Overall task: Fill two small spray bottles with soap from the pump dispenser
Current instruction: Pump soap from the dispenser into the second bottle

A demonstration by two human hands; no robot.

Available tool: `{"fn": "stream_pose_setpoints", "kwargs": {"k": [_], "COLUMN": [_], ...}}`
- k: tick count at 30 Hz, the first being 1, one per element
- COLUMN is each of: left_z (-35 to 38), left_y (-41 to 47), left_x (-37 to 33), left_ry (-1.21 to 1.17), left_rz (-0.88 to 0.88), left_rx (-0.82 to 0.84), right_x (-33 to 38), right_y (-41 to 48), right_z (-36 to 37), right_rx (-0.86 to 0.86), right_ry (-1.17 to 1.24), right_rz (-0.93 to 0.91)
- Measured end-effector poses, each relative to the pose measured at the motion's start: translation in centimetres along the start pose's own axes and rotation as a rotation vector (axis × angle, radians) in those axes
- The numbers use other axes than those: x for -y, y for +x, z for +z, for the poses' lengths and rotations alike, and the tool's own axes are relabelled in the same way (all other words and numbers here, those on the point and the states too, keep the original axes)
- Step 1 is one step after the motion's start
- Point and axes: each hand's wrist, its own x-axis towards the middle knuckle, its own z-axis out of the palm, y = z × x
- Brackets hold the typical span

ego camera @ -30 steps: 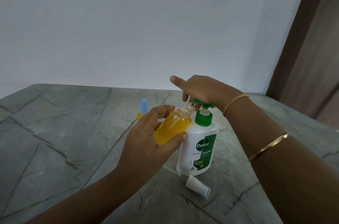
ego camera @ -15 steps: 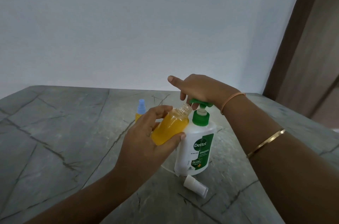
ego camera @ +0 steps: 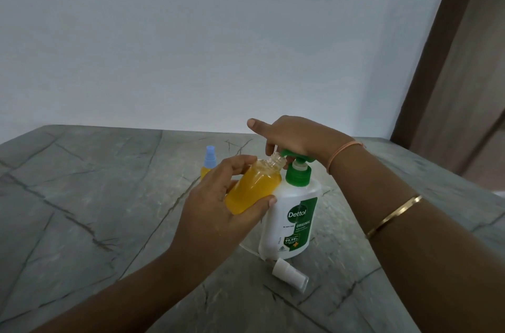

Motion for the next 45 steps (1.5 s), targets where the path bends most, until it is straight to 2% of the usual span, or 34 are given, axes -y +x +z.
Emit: {"fn": "stream_pose_setpoints", "kwargs": {"k": [5, 28, 35, 41, 45], "left_z": [0.0, -0.1, -0.2, -0.2, -0.3], "left_y": [-0.1, 0.0, -0.1, 0.0, 0.1], "left_x": [0.1, 0.1, 0.0, -0.3, -0.5], "left_ry": [0.009, 0.020, 0.016, 0.008, 0.013], "left_rz": [0.004, 0.007, -0.015, -0.039, -0.054], "left_rx": [0.001, -0.023, -0.021, 0.019, 0.021], "right_x": [0.3, 0.1, 0.1, 0.5, 0.3], "right_y": [0.2, 0.3, -0.1, 0.0, 0.1], "right_z": [-0.8, -0.2, 0.1, -0.8, -0.5], "right_rx": [0.003, -0.058, -0.034, -0.036, -0.020], "right_ry": [-0.062, -0.072, -0.037, -0.112, -0.060], "right_rz": [-0.004, 0.001, 0.004, 0.016, 0.015]}}
